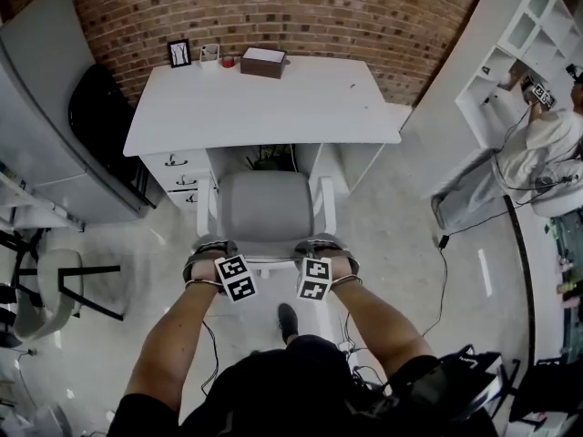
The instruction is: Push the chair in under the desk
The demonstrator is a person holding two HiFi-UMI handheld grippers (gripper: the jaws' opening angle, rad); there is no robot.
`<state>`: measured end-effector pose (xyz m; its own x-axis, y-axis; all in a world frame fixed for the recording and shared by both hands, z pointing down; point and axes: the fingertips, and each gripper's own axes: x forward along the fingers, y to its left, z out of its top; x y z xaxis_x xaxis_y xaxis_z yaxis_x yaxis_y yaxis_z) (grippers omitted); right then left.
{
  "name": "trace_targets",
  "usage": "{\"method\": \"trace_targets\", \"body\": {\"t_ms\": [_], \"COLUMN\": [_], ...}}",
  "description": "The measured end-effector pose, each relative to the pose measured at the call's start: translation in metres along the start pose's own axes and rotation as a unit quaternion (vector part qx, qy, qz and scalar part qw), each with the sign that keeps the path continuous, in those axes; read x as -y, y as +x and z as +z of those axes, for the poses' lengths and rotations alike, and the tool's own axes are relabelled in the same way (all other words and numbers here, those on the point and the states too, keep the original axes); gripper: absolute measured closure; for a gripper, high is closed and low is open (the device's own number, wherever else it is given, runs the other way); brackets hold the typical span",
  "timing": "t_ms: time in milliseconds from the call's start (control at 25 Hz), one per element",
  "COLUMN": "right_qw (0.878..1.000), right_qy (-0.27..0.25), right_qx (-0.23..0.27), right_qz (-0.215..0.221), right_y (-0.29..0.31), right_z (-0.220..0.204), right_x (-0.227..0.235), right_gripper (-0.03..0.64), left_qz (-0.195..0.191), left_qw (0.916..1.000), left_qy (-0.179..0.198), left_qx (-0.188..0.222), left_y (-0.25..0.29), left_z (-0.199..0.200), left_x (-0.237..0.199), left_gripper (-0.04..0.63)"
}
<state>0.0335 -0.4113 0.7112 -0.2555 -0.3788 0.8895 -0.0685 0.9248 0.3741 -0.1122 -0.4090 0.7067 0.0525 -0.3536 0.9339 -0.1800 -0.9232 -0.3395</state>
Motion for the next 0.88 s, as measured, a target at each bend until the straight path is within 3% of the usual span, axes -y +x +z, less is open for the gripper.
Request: {"method": "trace_targets", "body": {"t_ms": [880], "right_qw": [1.000], "right_qy": [-0.020], "right_qx": [-0.005], "right_qz": [0.009], "right_y": [0.015], "right_z": [-0.031], "right_x": [0.058], "right_gripper": [0.512], "left_qz": [0.005], "left_qw": [0.9998], "left_qy": [-0.018], "left_qx": [-0.005], "left_y": [0.017], "left_z": [0.036], "left_x": [-0.039], "left_gripper": [0.479]}}
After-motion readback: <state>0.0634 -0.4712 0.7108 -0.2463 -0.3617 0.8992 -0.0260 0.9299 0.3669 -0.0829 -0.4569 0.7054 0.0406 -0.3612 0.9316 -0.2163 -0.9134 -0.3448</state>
